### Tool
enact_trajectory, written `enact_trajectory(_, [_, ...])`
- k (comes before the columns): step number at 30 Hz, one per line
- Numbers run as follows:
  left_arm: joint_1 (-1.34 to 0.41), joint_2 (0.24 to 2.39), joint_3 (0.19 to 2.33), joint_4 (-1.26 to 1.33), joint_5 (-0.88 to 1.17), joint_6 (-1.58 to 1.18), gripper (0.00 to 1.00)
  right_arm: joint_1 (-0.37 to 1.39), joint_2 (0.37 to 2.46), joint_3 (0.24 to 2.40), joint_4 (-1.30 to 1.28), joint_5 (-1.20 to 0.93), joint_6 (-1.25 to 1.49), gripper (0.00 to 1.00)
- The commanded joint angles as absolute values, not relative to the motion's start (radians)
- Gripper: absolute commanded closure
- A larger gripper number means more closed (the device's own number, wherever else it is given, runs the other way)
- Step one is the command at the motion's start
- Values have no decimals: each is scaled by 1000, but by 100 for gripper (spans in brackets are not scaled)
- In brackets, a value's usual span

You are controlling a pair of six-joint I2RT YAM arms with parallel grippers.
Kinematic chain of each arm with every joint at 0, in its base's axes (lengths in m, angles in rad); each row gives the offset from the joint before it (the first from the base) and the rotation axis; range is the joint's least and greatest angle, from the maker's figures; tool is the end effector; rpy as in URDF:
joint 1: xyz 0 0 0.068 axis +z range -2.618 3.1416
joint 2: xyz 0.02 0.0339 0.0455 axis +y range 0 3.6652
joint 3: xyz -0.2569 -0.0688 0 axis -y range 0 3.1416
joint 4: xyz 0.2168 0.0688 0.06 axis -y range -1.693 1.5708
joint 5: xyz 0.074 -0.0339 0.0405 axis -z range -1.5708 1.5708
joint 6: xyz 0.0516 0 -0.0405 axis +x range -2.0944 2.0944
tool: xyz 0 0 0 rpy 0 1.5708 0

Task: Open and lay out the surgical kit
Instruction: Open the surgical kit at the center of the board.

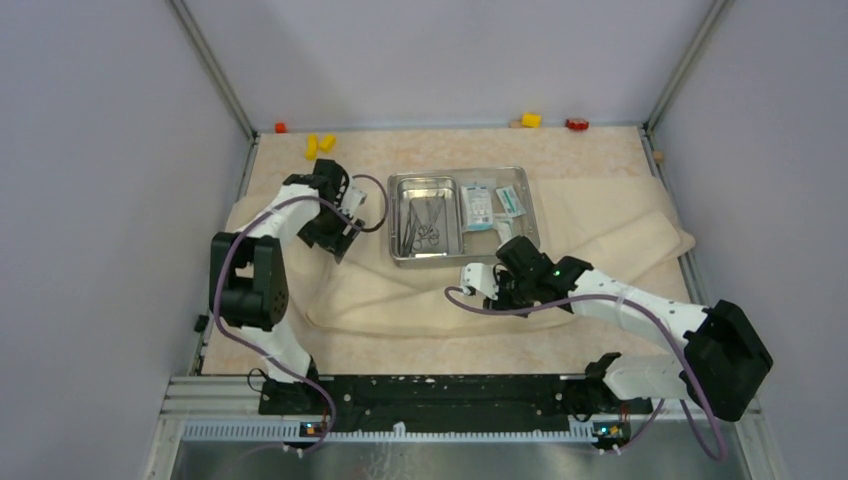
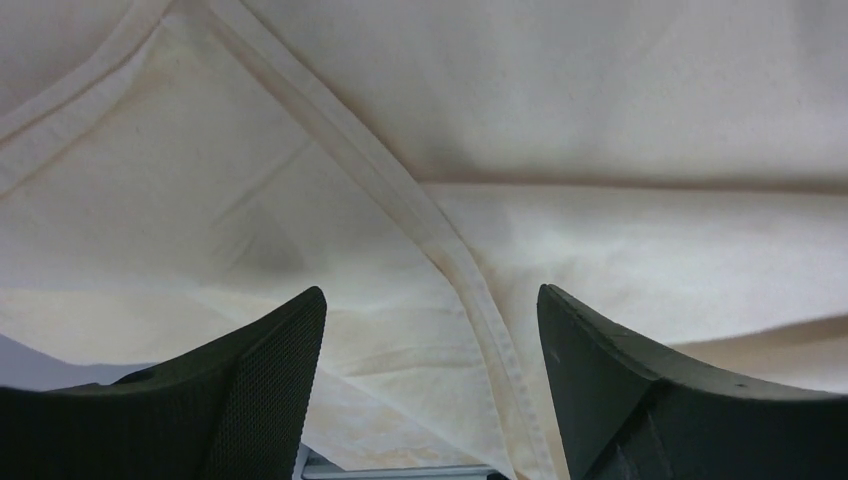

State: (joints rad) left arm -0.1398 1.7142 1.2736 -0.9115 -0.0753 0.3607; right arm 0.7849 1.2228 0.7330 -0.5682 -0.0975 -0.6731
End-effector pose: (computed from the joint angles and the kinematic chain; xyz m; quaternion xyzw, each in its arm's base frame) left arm 0.3032 -0.0387 0.2071 0.2420 0.9634 0.0492 0.1043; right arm 0.1474 0.1544 0.1967 -0.6528 0.7124 0.0612 0.2503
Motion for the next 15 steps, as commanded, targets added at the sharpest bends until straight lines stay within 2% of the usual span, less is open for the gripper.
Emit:
enact_trajectory(1, [-135, 1788, 1353, -820, -140, 299, 19, 771, 1236, 736, -557, -92, -681, 59])
enact_trajectory(15, [-75, 1894, 1353, -749, -117, 288, 38, 764, 1252, 741, -562, -100, -678, 60])
